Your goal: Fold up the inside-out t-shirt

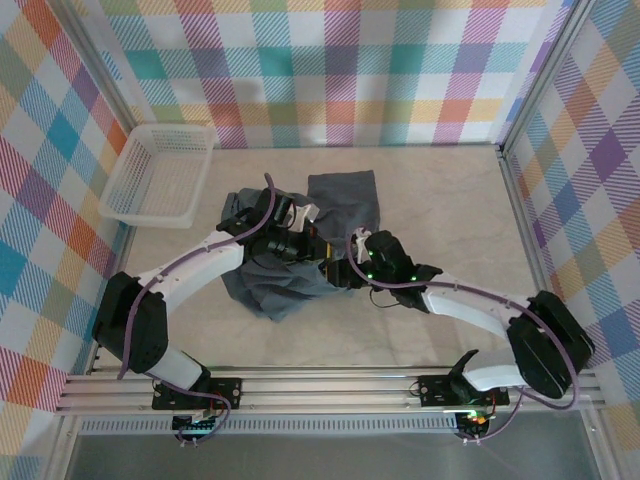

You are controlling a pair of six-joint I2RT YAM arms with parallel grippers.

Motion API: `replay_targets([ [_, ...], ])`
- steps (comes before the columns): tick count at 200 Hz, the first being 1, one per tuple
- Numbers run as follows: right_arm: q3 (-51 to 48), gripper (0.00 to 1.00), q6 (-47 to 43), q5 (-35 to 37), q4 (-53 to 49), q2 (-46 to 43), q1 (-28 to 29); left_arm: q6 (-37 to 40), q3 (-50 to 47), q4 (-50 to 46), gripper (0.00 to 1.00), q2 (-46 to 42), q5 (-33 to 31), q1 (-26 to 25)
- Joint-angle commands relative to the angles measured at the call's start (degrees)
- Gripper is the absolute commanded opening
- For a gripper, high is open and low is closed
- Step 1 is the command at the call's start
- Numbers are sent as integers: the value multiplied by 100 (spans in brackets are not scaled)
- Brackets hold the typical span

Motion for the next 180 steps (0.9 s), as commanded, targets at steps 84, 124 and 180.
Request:
replay_targets([
  [84, 312, 0, 875, -2523, 510, -1555, -559, 1740, 139, 42, 3, 411, -2105, 449],
  [124, 264, 0, 1272, -2452, 493, -1611, -902, 1607, -452, 977, 48, -383, -2693, 454],
  [180, 612, 0, 1548, -2057, -108, -1115, -1098, 1002, -1718, 901, 56, -2570, -2284, 151],
])
